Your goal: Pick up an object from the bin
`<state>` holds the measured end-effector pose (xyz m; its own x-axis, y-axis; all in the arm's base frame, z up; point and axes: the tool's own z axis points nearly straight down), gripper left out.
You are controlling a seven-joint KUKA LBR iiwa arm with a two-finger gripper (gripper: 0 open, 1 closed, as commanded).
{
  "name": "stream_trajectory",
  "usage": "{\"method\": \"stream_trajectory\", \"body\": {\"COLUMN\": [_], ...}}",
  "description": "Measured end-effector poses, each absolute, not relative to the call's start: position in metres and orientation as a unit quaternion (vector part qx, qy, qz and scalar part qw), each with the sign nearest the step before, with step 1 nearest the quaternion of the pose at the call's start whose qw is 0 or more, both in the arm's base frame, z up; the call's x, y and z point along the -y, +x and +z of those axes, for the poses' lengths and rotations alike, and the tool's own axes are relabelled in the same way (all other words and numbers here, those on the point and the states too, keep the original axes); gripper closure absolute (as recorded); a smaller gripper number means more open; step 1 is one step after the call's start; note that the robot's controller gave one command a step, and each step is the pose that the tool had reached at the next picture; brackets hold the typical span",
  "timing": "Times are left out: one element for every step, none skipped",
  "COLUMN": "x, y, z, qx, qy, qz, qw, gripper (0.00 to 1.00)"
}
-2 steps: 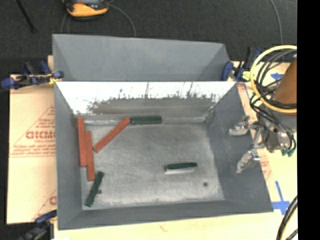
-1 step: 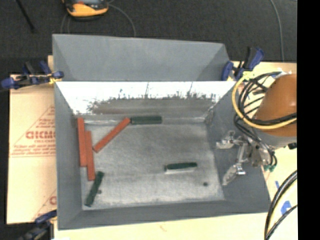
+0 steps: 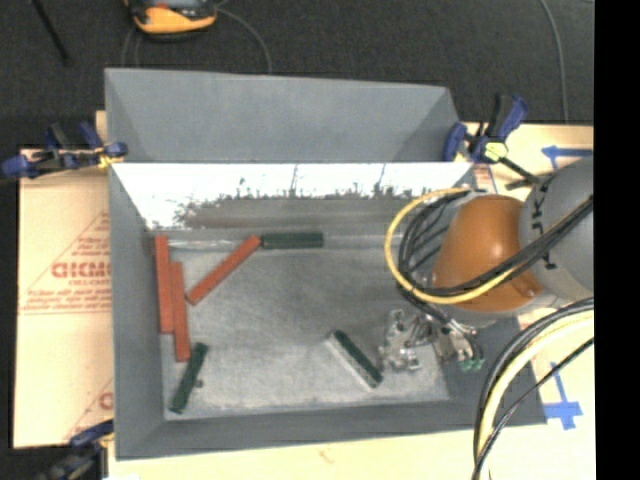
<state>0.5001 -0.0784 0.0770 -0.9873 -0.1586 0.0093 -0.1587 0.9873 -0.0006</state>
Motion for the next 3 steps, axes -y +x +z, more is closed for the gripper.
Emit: {"method": "stream_trajectory", "body": {"x": [0.077, 0.077, 0.035], "y": [0.508, 0.508, 0.484], "z": [0.077, 0.077, 0.077], "qx": [0.997, 0.997, 0.975], "qy": [0.080, 0.081, 0.220], "qz": [0.003, 0.003, 0.005], "qw": [-0.014, -0.014, 0.002], "gripper": [0.00, 0.00, 1.00]}}
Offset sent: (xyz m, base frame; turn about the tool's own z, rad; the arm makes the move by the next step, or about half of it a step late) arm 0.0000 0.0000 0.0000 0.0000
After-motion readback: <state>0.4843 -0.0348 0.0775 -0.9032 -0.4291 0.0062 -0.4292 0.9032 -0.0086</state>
